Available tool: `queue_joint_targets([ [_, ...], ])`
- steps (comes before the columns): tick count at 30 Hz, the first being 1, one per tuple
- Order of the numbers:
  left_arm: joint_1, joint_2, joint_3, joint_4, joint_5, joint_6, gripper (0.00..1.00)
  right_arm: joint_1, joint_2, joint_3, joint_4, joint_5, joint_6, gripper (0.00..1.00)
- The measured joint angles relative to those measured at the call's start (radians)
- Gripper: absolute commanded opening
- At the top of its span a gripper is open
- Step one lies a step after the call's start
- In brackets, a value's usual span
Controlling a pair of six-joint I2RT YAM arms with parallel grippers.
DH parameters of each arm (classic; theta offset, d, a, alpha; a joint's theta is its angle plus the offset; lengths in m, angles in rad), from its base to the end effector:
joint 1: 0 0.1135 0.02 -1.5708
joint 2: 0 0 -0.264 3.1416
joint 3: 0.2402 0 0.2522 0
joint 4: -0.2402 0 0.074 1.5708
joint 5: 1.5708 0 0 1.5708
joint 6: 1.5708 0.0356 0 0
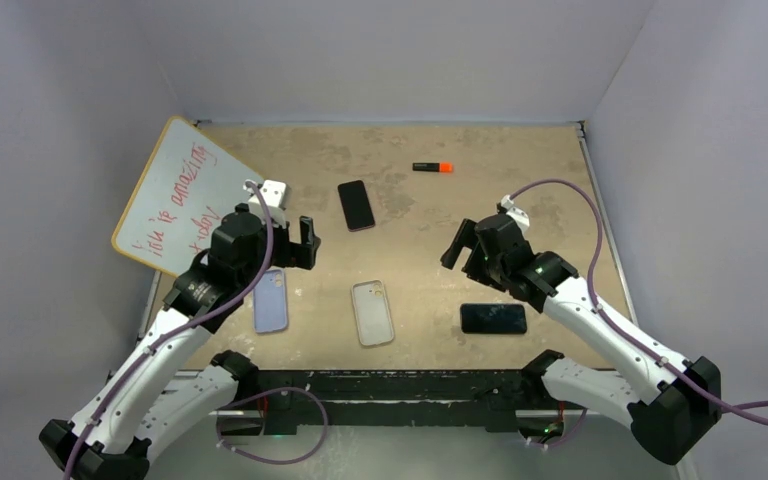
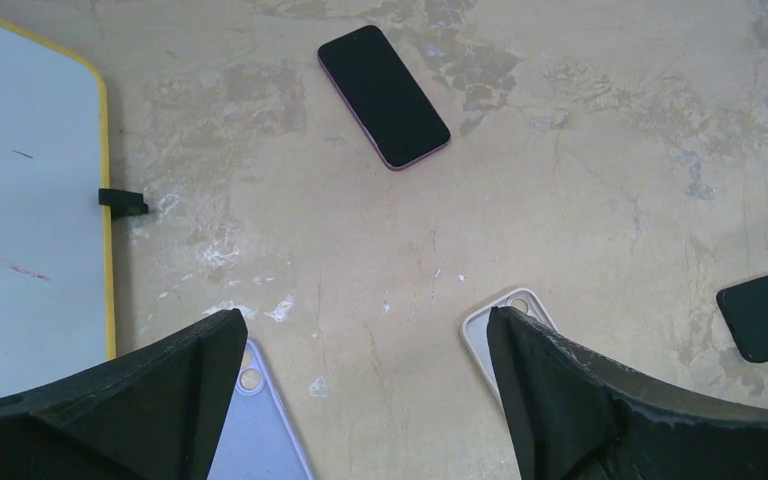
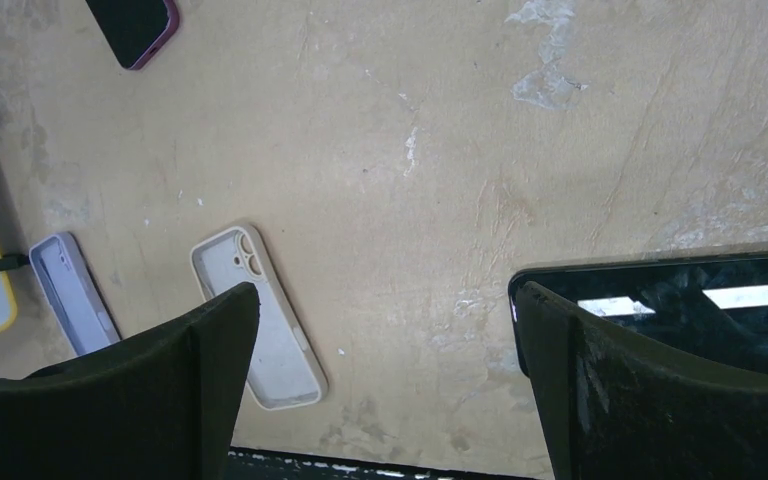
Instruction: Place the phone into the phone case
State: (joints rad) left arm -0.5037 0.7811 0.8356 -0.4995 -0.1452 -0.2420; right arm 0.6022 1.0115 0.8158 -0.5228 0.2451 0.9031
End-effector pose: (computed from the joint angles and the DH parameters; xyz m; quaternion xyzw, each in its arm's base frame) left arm 0.1535 -0.0787 0.3256 0.0717 0.8413 -0.1367 0.5180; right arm 0.1809 0.1139 0.2770 0.1854 0.8860 0.1992 0.3755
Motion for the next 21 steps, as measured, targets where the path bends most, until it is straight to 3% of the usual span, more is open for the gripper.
queue_joint_targets([
  [13, 0.000, -0.019, 0.000, -0.004, -0.002, 0.000, 0.95, 0.000, 0.032, 0.014, 0.024, -0.012, -0.009, 0.99],
  [21, 0.000, -0.041, 0.000, -0.011, -0.020, 0.000, 0.94, 0.016, 0.182, 0.032, 0.220, -0.113, -0.118, 0.99],
])
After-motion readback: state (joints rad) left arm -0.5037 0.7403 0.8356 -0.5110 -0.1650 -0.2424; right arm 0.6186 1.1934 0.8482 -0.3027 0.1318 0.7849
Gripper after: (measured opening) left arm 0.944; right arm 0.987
